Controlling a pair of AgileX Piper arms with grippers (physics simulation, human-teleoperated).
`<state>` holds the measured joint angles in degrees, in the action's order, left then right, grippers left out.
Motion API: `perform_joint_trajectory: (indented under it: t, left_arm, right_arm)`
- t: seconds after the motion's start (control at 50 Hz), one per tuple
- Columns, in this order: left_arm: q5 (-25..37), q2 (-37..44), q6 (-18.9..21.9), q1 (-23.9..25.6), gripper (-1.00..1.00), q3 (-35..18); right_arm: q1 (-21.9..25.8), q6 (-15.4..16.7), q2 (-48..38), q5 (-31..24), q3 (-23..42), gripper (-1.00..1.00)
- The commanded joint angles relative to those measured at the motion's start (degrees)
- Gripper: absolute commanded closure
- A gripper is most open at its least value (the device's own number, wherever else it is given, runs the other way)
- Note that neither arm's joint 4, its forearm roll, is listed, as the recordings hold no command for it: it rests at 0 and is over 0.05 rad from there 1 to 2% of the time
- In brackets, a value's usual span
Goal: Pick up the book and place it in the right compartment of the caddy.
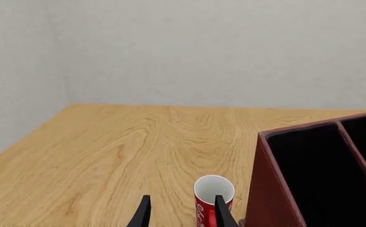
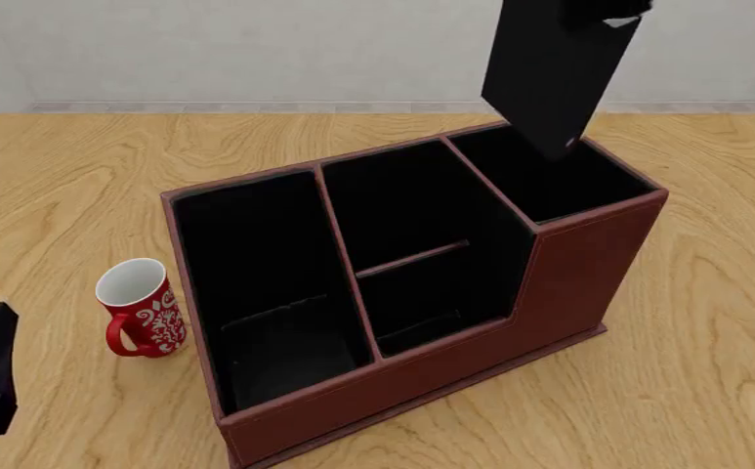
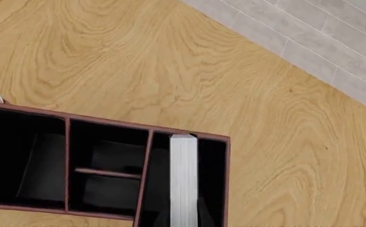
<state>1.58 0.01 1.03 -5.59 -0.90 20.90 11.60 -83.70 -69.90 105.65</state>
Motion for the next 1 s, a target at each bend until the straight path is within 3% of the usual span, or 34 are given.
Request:
perform_joint_trajectory:
  t: [0.02, 0.36, 0.7, 1.0]
  left_arm:
    - [-0.1, 0.0, 0.1, 0.0, -1.0, 0.4]
    - [-0.1, 0.0, 0.2, 0.2, -1.0, 0.2]
    - [0.1, 0.0, 0.4, -0.1, -1.0, -0.1]
    - [0.2, 0.0, 0.5, -0.3, -1.0, 0.2]
  right_arm:
    - [0.5, -2.0, 0.3, 0.0, -0.7, 1.0]
    - [-0.3, -2.9, 1.7, 0.0, -3.2, 1.0]
    - [-1.6, -1.7, 1.2, 0.0, -2.6, 1.0]
    - [-0.5, -3.5, 0.7, 0.0, -4.1, 1.0]
